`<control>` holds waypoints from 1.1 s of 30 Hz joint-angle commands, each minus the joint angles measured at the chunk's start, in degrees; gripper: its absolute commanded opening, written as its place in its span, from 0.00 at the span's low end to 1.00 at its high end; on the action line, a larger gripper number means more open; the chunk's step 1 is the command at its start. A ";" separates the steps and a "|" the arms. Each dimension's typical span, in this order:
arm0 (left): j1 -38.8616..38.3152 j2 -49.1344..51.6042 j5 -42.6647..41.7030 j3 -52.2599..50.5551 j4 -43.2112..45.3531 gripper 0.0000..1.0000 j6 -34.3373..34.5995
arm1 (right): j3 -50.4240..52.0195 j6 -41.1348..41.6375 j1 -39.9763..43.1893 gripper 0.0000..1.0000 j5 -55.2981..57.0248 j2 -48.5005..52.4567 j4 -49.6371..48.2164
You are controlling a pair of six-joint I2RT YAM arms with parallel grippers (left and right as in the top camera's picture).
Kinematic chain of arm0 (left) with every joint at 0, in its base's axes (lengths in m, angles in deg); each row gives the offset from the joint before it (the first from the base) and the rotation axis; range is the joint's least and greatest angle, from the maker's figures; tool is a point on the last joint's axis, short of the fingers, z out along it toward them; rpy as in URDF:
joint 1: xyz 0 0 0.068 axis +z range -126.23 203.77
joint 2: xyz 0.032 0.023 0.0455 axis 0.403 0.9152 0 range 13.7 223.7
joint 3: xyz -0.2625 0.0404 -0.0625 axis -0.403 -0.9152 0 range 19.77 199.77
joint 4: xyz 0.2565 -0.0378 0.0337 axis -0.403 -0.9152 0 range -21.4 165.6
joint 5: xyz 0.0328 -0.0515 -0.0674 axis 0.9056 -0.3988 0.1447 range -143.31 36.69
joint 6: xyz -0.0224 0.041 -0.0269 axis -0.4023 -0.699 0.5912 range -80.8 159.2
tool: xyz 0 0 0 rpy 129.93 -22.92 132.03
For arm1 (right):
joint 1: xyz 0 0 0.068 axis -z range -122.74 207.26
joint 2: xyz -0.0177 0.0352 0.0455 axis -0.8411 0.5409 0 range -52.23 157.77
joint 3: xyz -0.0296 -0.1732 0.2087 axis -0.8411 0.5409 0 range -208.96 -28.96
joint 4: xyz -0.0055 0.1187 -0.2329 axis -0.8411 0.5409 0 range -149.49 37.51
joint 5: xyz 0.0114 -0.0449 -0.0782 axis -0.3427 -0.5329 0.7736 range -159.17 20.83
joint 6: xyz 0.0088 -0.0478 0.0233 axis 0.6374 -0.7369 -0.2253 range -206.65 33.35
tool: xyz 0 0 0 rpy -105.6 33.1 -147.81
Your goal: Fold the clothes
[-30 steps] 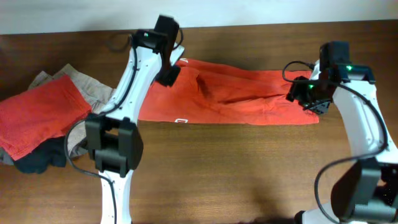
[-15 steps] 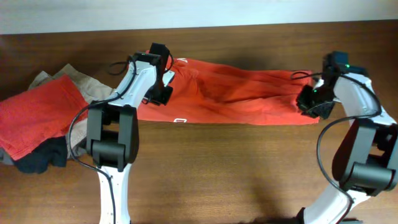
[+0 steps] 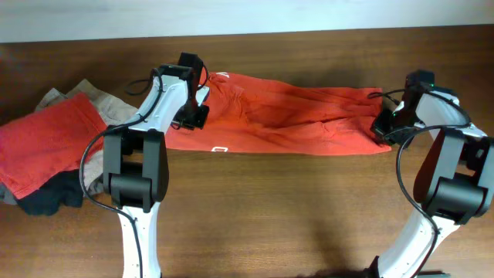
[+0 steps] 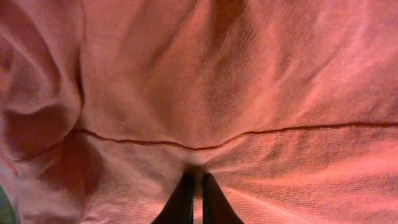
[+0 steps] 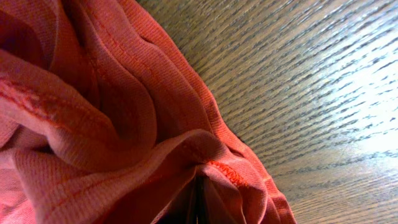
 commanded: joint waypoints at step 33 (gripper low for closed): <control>0.17 -4.61 4.37 5.40 -2.01 0.35 3.74 | 0.11 -2.86 4.87 0.28 -12.76 -12.83 0.00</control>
